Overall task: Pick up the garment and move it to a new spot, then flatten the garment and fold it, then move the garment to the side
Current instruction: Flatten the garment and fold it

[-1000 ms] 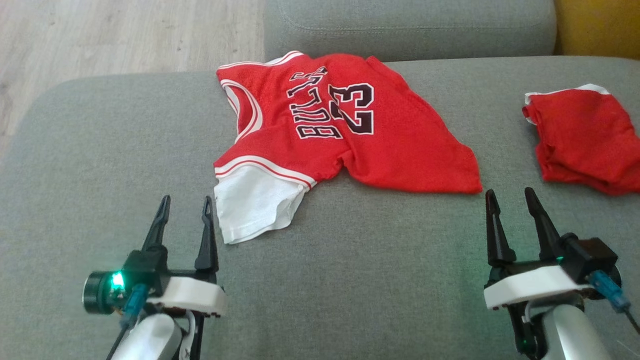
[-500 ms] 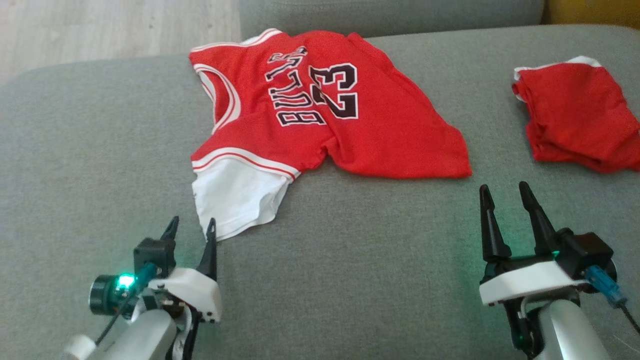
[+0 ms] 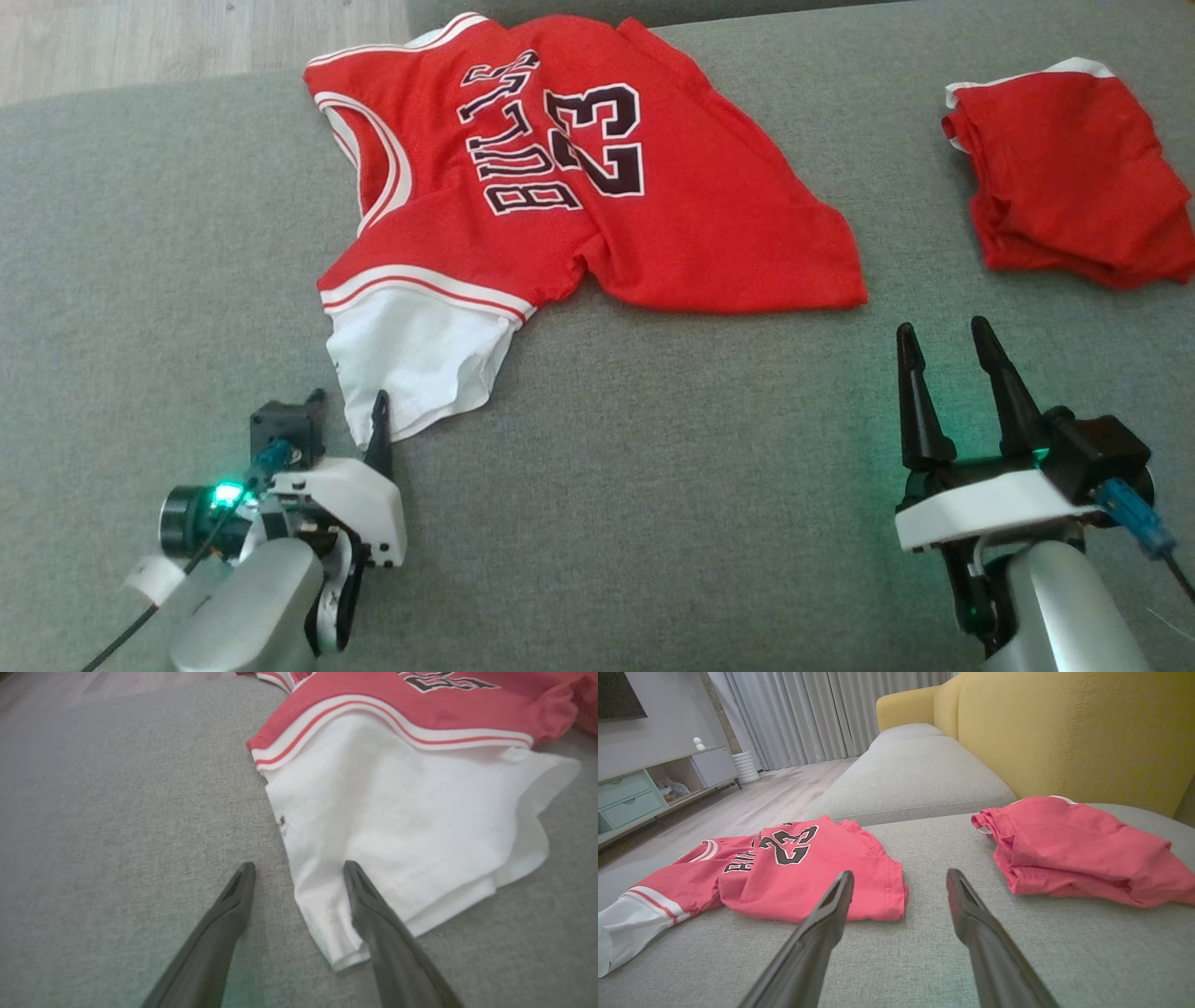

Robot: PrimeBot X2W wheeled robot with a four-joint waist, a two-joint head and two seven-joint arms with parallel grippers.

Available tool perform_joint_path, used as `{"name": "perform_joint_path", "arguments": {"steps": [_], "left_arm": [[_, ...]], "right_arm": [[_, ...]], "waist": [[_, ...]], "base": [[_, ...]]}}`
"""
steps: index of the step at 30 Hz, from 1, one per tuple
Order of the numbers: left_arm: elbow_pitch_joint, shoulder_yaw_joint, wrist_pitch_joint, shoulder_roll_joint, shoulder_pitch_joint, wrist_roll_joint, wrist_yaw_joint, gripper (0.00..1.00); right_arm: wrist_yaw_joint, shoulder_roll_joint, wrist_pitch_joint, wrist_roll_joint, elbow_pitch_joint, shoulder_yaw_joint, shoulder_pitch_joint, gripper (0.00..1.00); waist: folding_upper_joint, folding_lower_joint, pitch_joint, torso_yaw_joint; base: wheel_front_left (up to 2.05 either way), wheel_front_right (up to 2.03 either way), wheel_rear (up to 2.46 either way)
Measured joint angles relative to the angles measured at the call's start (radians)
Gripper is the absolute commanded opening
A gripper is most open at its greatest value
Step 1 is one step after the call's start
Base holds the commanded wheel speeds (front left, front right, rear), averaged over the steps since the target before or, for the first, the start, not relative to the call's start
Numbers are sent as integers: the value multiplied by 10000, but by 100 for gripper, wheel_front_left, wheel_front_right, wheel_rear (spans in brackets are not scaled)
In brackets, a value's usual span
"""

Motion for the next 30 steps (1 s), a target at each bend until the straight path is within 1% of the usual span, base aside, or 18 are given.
{"name": "perform_joint_path", "arguments": {"steps": [1,2,6,9,11,15,20,25,28,30], "left_arm": [[-2,-29,46,-6,-11,-6,-54,10],[-8,-63,50,-17,-14,-6,-94,0],[-48,-130,-142,-136,-6,-4,-75,0],[-182,-96,-554,-130,32,2,82,0],[-299,-61,-754,-127,38,17,102,0],[-953,201,-1630,-82,37,111,299,0],[-1893,579,-2215,27,34,270,658,0],[-2621,759,-2422,67,33,506,892,0],[-2987,1099,-2485,65,34,644,1083,0],[-3241,1321,-2516,65,35,842,1104,0]], "right_arm": [[0,0,0,0,10,0,-10,100],[0,0,0,0,13,-8,-16,100],[0,-2,-2,0,94,-63,-19,100],[0,-2,0,-2,146,-82,-19,100],[0,0,0,-6,178,-94,-20,100],[0,0,132,-196,301,-132,-35,100],[0,-2,525,-424,637,-178,-346,100],[0,-2,1118,-616,1404,-209,-970,100],[0,-6,1432,-711,2054,-322,-1356,100],[0,-6,1517,-690,2589,-360,-1713,100]], "waist": [[0,0,-10,-2],[0,-1,-21,2],[0,-1,-125,64],[0,0,-244,151],[0,-1,-285,189],[0,-1,-397,367],[0,-1,-390,619],[0,0,-224,853],[0,0,-99,972],[0,0,13,1085]], "base": [[0,0,0],[0,0,0],[0,0,0],[0,0,0],[0,0,0],[0,0,0],[0,0,0],[0,0,0],[0,0,0],[0,0,0]]}}
